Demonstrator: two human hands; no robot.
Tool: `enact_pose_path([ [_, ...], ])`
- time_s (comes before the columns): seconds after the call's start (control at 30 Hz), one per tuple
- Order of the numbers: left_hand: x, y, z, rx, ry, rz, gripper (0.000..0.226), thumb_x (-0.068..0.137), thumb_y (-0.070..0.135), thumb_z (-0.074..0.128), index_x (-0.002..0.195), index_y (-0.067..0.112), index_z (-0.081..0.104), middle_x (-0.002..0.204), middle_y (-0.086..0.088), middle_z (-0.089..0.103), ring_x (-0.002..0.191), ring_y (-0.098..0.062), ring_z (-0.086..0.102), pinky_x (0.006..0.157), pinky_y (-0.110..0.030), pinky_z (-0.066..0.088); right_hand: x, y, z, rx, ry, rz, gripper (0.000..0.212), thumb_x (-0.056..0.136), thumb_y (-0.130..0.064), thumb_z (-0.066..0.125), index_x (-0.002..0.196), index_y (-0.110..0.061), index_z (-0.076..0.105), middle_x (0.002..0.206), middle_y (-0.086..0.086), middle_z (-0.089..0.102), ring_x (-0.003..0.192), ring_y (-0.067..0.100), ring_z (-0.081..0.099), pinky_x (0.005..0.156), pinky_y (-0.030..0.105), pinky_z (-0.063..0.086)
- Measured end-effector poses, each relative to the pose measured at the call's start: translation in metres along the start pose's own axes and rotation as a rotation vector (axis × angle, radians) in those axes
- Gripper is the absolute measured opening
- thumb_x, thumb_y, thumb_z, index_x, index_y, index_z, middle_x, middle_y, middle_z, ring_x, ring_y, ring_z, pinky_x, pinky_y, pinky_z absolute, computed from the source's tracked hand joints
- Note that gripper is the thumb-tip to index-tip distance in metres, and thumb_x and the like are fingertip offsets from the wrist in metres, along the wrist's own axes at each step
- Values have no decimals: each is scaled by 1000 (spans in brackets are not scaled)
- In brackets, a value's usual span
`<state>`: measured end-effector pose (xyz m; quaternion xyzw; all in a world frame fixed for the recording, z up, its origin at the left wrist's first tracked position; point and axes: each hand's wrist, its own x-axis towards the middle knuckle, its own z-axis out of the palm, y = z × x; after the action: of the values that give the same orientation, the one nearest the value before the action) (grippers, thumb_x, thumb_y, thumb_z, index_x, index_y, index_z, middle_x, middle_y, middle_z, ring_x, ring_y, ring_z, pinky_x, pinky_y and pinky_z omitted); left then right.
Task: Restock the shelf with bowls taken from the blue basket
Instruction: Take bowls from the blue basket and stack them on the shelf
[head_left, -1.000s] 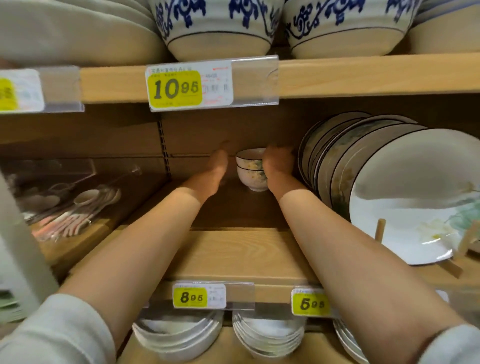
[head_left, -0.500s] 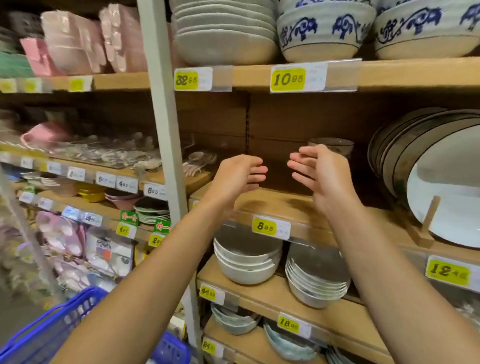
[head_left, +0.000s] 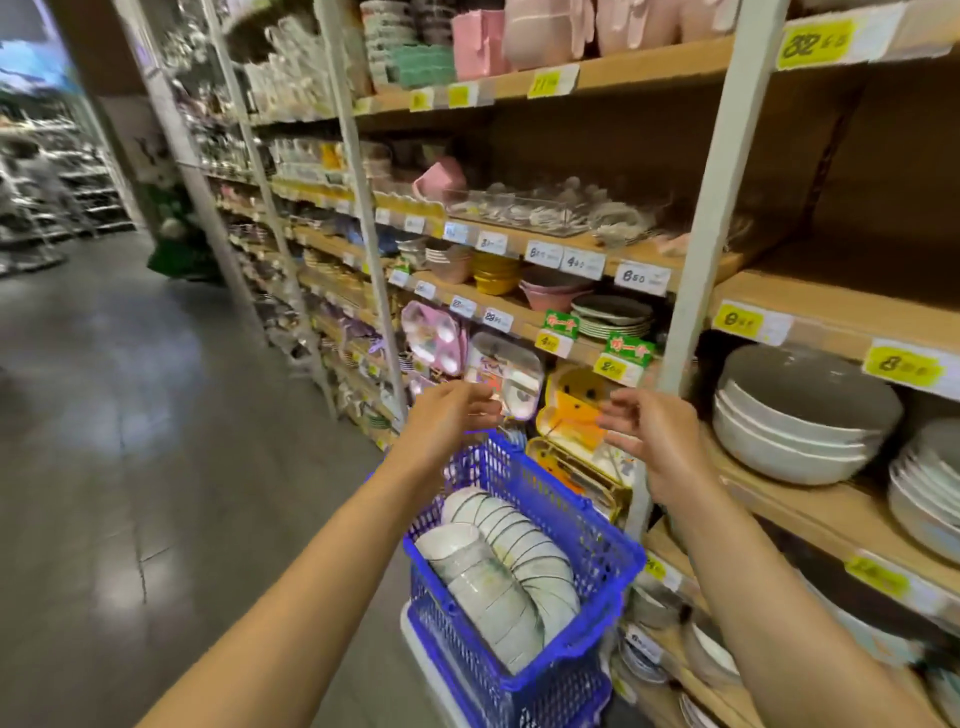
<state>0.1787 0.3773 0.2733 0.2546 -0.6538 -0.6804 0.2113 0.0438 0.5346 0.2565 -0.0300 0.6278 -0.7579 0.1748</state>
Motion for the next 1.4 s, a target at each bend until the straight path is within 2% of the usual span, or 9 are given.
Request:
enact_pose_path([
  [0.2,12,-49,-84,51,137,-117,22,95,14,46,96,8,67,89,-7,71,70,-14,64,54,-19,48,21,80,66,-183,-104,168,15,94,-13,48,90,-11,63,77,5,67,60,12,64,52,22,46],
  [0.37,56,-95,-127,114,205,-247,21,93,11,45,83,9,63,85,-12,67,73,-23,60,63,-28,48,53,144,110,-269,-95,282,25,93,-10,43,70,-13,54,66,7,58,51,11,55,48,20,37],
  [0.73,184,-163,-156,332,149,-401,20,97,14,41,84,9,55,79,-11,52,73,-23,47,61,-29,38,143,251,162,-520,5,419,25,94,-14,47,69,-15,48,74,11,55,63,22,50,52,27,36],
  [0.87,222,-187,-149,431,27,-455,16,94,11,42,83,8,53,78,-12,49,70,-22,44,60,-30,37,159,279,166,-755,-82,469,25,95,-21,45,71,-17,50,102,19,62,92,28,59,77,32,50],
  [0.97,248,-206,-139,561,-96,-494,16,92,10,42,78,9,49,77,-13,46,71,-21,41,59,-32,32,159,301,170,-914,-99,522,33,95,-27,46,110,-4,64,124,19,62,110,33,60,77,27,45],
  [1.13,288,-251,-119,794,-352,-519,30,93,7,43,65,5,51,69,-19,50,67,-23,44,64,-33,33,161,327,174,-1064,-86,518,38,96,-31,44,120,-7,61,127,16,60,119,31,55,91,30,45],
  [1.23,312,-276,-112,888,-431,-536,34,94,12,48,62,18,41,62,1,39,56,-12,35,53,-26,31,163,336,178,-1146,-22,486,33,96,-26,45,120,-8,60,125,15,58,118,30,52,93,32,47],
  [1.3,328,-297,-108,985,-540,-521,33,98,16,49,66,23,44,73,0,46,64,-12,41,57,-20,34,168,343,182,-1178,3,480,30,96,-21,44,119,-8,58,124,14,57,114,29,55,90,35,50],
  [1.4,341,-322,-102,1073,-814,-487,19,99,18,48,98,11,65,100,-10,59,91,-18,56,74,-26,42,178,352,190,-1228,30,525,32,95,-10,44,125,-6,53,130,15,52,118,30,52,92,37,49],
])
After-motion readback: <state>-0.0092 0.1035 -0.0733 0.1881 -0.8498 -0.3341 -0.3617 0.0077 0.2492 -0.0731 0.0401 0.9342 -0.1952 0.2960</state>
